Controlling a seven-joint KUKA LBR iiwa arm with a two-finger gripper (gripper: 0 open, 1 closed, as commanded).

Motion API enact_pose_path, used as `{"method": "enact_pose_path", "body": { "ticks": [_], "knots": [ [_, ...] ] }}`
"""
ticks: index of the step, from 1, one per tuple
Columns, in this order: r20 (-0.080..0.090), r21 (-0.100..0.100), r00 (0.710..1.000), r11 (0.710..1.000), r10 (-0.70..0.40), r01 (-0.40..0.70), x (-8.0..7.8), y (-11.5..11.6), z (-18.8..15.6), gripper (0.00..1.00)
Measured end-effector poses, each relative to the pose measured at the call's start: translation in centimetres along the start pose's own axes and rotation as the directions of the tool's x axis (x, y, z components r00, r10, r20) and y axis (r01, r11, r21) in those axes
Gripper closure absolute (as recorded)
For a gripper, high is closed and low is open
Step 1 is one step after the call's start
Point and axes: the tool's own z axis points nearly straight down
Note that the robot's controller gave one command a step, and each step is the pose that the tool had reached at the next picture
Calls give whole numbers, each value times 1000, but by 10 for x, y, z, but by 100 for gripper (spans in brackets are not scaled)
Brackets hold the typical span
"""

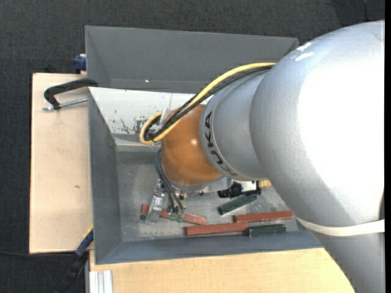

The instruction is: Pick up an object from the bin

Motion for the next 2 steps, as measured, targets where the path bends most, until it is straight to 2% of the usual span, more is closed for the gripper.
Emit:
{"method": "enact_pose_path", "body": {
  "ticks": [1,2],
  "knots": [
    [3,-1,999,999,-37,37,-13,9,-109,100],
    [3,-1,999,999,-37,37,-13,9,-109,100]
  ]
}}
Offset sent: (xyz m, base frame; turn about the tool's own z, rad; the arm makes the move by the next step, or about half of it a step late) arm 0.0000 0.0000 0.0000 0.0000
